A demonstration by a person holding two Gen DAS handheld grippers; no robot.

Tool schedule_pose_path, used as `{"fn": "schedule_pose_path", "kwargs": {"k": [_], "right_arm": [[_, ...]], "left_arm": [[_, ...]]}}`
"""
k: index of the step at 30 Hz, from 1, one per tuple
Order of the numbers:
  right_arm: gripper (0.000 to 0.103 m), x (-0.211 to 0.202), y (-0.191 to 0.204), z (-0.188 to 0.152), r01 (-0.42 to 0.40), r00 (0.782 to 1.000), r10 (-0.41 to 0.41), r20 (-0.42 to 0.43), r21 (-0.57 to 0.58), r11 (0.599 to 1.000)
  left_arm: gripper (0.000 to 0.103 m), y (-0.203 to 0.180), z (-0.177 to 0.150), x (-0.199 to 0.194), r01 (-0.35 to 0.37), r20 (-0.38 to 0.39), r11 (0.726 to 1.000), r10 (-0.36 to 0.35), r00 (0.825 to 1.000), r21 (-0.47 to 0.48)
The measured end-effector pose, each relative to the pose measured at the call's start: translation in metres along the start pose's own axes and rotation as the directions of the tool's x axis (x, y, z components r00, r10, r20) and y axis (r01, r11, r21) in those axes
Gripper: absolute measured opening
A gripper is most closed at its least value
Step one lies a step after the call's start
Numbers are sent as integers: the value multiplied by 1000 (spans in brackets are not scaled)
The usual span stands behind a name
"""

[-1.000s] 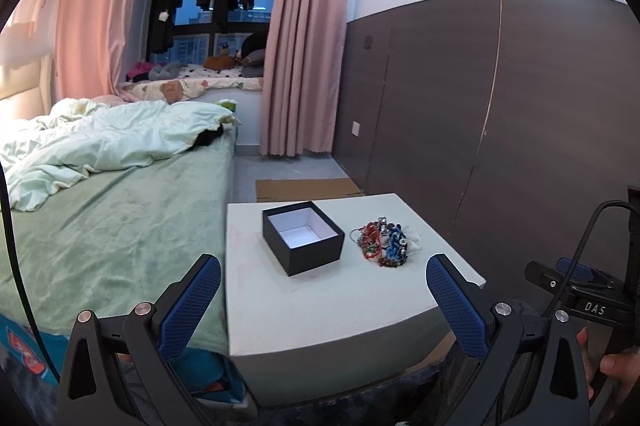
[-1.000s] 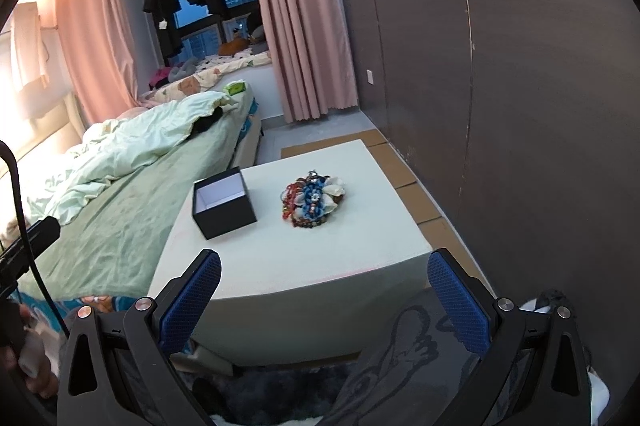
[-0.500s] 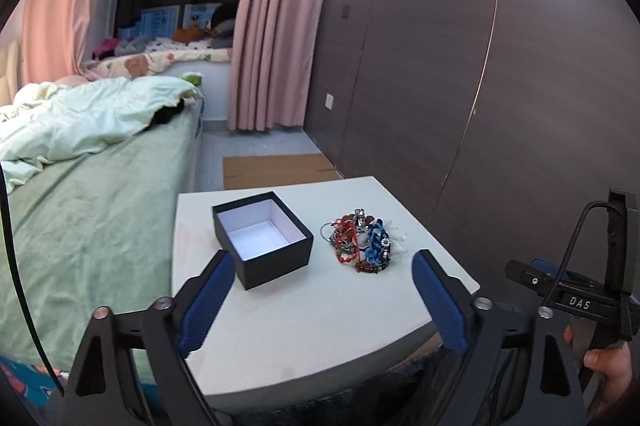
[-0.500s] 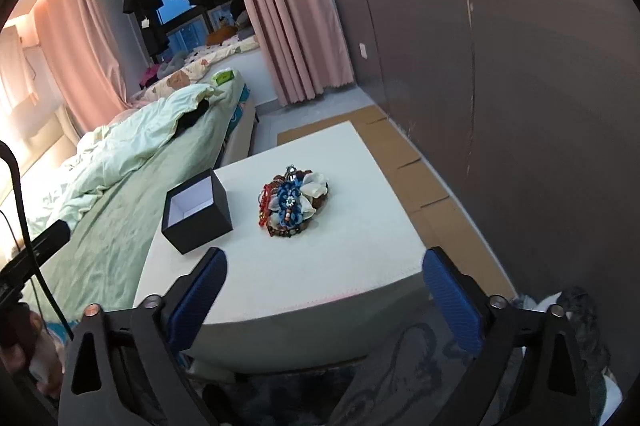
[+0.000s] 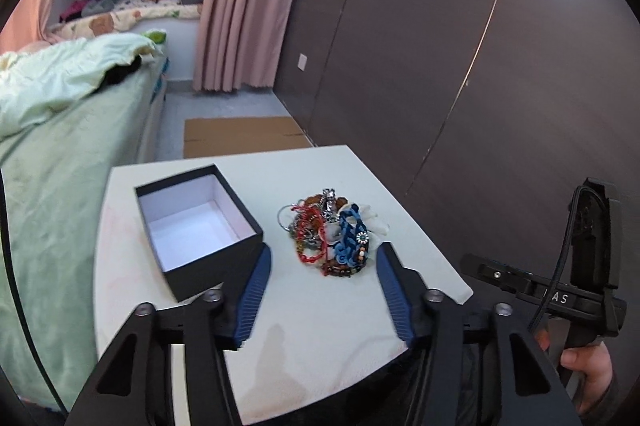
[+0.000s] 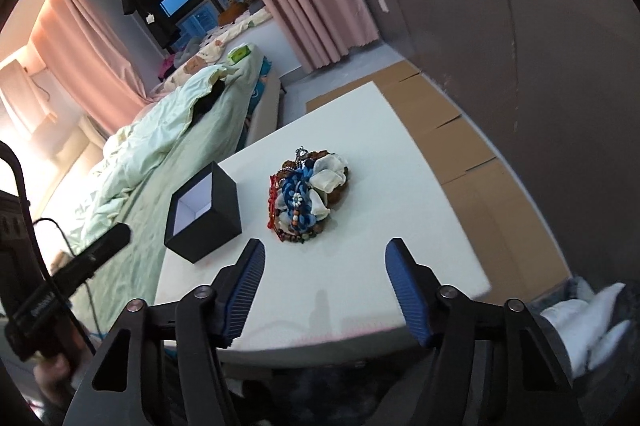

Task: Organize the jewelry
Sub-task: 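Move the left tool down to the blue braided bracelet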

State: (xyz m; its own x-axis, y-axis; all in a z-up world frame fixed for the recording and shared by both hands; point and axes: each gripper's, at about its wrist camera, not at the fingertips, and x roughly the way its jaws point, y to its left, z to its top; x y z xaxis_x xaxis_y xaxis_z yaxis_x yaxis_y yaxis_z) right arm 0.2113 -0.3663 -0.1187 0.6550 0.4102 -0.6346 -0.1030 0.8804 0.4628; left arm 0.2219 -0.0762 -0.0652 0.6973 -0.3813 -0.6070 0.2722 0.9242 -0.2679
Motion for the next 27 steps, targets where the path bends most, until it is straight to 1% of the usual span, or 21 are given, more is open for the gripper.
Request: {"fn": "schedule_pose_path", "kwargs": {"k": [2, 5, 11, 16, 17, 18, 19, 20, 23, 25, 27], "right_arm": [[53, 13, -2, 5, -32, 999, 32, -20, 12, 999], [52, 27, -4, 9, -76, 996, 77, -36, 30, 997], [51, 64, -9, 17, -128, 987, 133, -86, 62, 990], [50, 91, -14, 22, -153, 980, 163, -117, 90, 984], [46, 96, -15, 23, -155, 978, 166, -123, 94, 983], [38, 103, -16, 23, -158, 976, 171, -132, 99, 982], [35, 110, -17, 24, -164, 974, 178, -143, 105, 981], [29, 117, -18, 24, -170, 970, 187, -153, 114, 979], [5, 132, -23, 24, -203, 960, 224, -167, 131, 970], [4, 131, -27, 23, -215, 958, 238, -158, 148, 965], [3, 124, -29, 23, -252, 952, 274, -135, 158, 955]], "left_arm": [[43, 1, 2, 12, 8, -21, 1000, -8, 1000, -10], [38, 5, 6, 28, 12, -41, 1000, -13, 999, -24], [37, 10, 11, 52, 11, -77, 999, -15, 997, -43], [36, 14, 13, 66, 3, -100, 998, -8, 995, -56], [36, 16, 14, 69, -1, -105, 998, -5, 994, -61], [36, 17, 14, 72, -4, -108, 998, -3, 994, -64], [36, 18, 15, 75, -8, -112, 998, 0, 994, -67], [36, 18, 15, 77, -10, -116, 998, 2, 993, -68], [36, 18, 16, 83, -13, -130, 997, 4, 992, -71], [36, 15, 17, 87, -8, -137, 998, -2, 991, -70], [36, 12, 17, 93, -1, -145, 998, -8, 989, -63]]}}
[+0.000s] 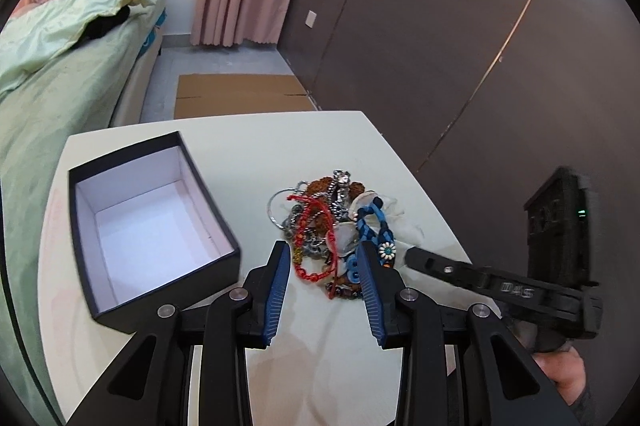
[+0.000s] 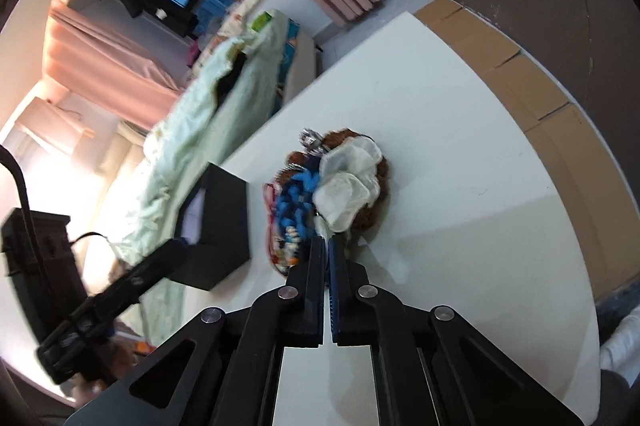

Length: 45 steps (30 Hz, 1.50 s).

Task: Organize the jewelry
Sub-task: 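Move the left tool down to the blue braided bracelet, then close the left tool on the blue braided bracelet and lift it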

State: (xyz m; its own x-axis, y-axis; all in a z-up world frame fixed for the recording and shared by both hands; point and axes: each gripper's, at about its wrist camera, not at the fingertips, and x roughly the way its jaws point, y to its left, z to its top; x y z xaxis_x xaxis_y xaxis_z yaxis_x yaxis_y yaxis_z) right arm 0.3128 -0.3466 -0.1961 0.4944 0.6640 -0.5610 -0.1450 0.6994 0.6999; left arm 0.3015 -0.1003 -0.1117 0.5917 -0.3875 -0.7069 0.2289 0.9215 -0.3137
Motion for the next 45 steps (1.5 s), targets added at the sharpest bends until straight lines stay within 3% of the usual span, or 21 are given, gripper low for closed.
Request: {"fn": "schedule_pose_path", "kwargs": {"k": [7, 11, 22, 24, 29, 32, 34, 37, 45], "right_arm": [[3, -35, 13, 2, -65, 995, 66, 69, -17, 998], [3, -51, 13, 1, -82, 992, 83, 93, -15, 997], [3, -82, -4, -8, -23, 988, 19, 152, 23, 999], [3, -86, -11, -10, -6, 988, -1, 157, 44, 999], [3, -91, -24, -17, 1, 986, -16, 166, 86, 996], [3, -92, -28, -21, 3, 986, -19, 168, 97, 995], [3, -95, -29, -24, 6, 985, -24, 172, 101, 995], [3, -96, -30, -28, 13, 983, -32, 181, 107, 994], [3, -98, -16, -44, 39, 974, -61, 219, 100, 994]], "left_arm": [[37, -14, -3, 26, 1, -58, 1000, 0, 998, 23], [37, -24, -8, 39, 40, -85, 998, -37, 996, 40], [37, -56, -20, 68, 79, -152, 981, -52, 987, 180], [40, -60, -22, 69, 75, -156, 975, -42, 987, 209], [71, -67, -24, 73, 91, -188, 964, -44, 981, 248], [71, -72, -27, 79, 48, -179, 951, 8, 984, 306], [66, -70, -28, 83, 30, -184, 951, 29, 983, 309], [40, -67, -23, 82, -8, -160, 950, 61, 985, 312], [28, -70, -10, 56, 12, -95, 950, 19, 995, 313]]}}
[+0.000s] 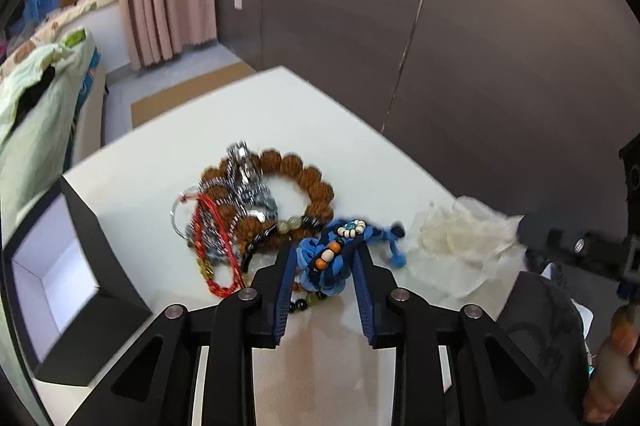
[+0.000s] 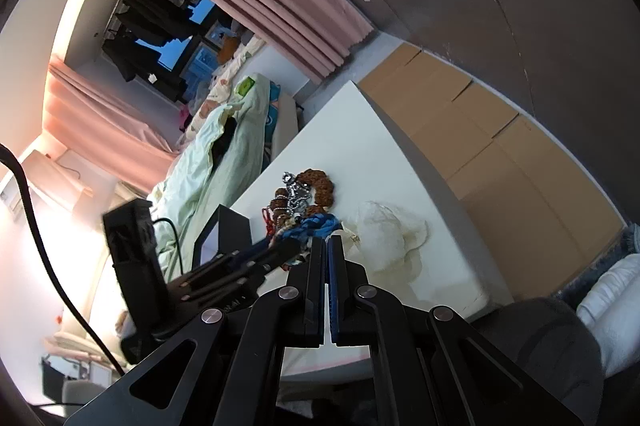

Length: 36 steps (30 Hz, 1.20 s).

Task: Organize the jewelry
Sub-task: 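Close the left tool on the blue braided bracelet and lift it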

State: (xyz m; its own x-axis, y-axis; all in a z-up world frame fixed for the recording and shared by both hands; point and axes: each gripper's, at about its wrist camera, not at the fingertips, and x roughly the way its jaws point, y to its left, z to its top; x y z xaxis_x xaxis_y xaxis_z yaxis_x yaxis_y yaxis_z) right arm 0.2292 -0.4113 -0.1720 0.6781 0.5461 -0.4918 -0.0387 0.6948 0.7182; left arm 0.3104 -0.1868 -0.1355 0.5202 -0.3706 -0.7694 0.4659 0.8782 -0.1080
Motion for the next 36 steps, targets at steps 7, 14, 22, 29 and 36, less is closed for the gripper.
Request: {"fn": "schedule_pose_path", "kwargs": {"k": [7, 14, 22, 29, 36], "right_arm": [[3, -1, 20, -14, -19, 1000, 19, 18, -23, 1000], [3, -8, 35, -11, -33, 999, 35, 36, -46, 998], [3, -9, 69, -3, -69, 996, 74, 42, -118, 991], [3, 4, 109, 9, -124, 992, 129, 14, -185, 975], [3, 28, 151, 18, -163, 987, 161, -30, -243, 956]], "left_arm": [[23, 5, 5, -34, 5, 83, 1000, -3, 997, -23], [22, 17, 9, -70, 8, 157, 998, 1, 988, -57], [22, 46, 7, -110, 5, 224, 994, 20, 974, -109], [22, 83, 9, -138, 1, 254, 989, 37, 966, -151], [22, 126, 4, -158, -11, 285, 976, 73, 956, -217]]}}
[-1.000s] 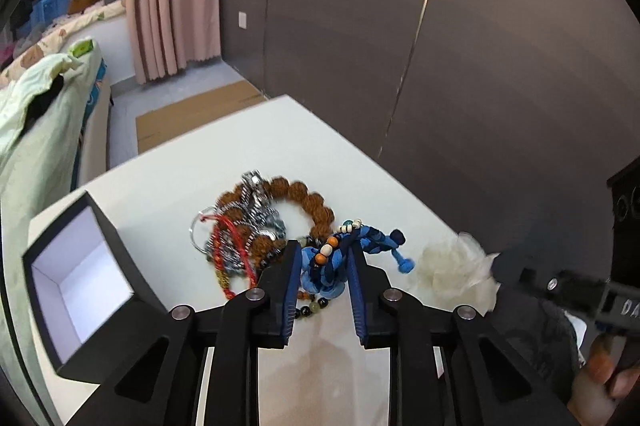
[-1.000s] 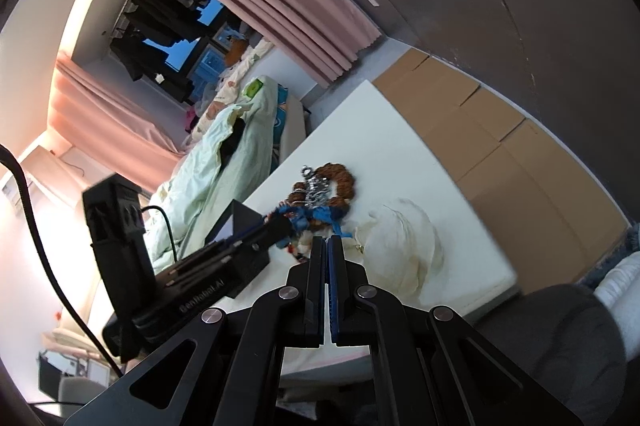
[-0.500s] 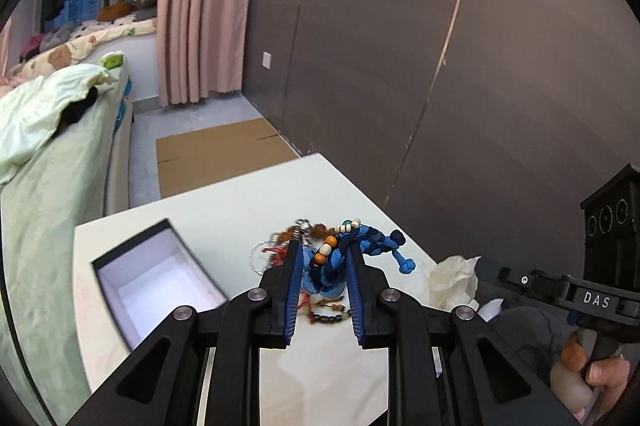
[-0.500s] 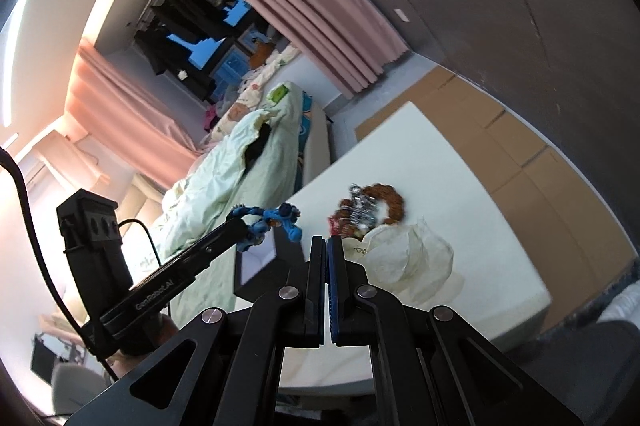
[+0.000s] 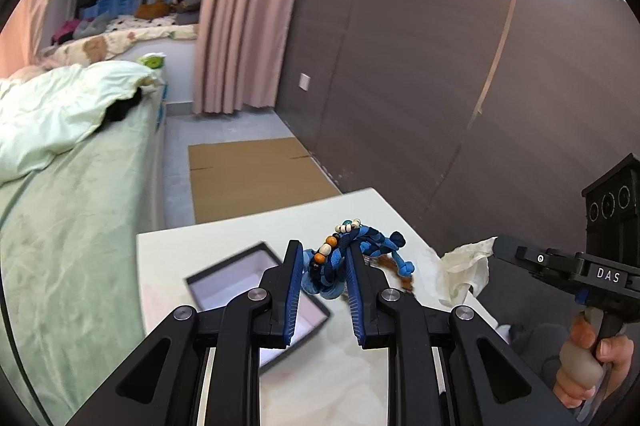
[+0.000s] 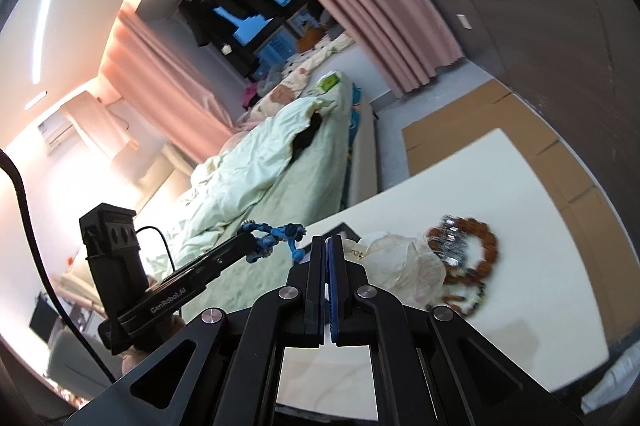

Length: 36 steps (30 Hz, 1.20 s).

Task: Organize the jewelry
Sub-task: 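Close the left tool on the blue braided bracelet and lift it, then carry the blue bracelet into the black box and open the left tool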

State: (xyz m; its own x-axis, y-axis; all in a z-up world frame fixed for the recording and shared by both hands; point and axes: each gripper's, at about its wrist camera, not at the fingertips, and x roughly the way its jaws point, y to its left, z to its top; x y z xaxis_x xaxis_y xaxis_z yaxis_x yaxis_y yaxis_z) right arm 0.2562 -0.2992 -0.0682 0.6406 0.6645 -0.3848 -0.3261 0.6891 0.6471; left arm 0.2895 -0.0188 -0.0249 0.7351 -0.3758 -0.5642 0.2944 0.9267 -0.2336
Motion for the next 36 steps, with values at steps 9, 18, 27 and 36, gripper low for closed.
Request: {"fn": "schedule_pose_path", "kwargs": {"k": [9, 18, 27, 36], "right_arm": [[3, 66, 35, 3, -48, 995, 45, -90, -33, 998], [3, 131, 35, -15, -53, 985, 53, -163, 3, 999], [64, 151, 15, -27, 27, 985, -14, -174, 71, 997], [76, 112, 5, -27, 106, 985, -95, -141, 77, 991]], "left_arm": [[22, 49, -5, -7, -58, 20, 993, 60, 998, -98], [22, 76, -12, -3, -108, -7, 983, 108, 994, -148], [22, 87, -20, 13, -133, -60, 977, 125, 990, -164], [23, 66, -18, 34, -113, -99, 986, 101, 990, -126]]}}
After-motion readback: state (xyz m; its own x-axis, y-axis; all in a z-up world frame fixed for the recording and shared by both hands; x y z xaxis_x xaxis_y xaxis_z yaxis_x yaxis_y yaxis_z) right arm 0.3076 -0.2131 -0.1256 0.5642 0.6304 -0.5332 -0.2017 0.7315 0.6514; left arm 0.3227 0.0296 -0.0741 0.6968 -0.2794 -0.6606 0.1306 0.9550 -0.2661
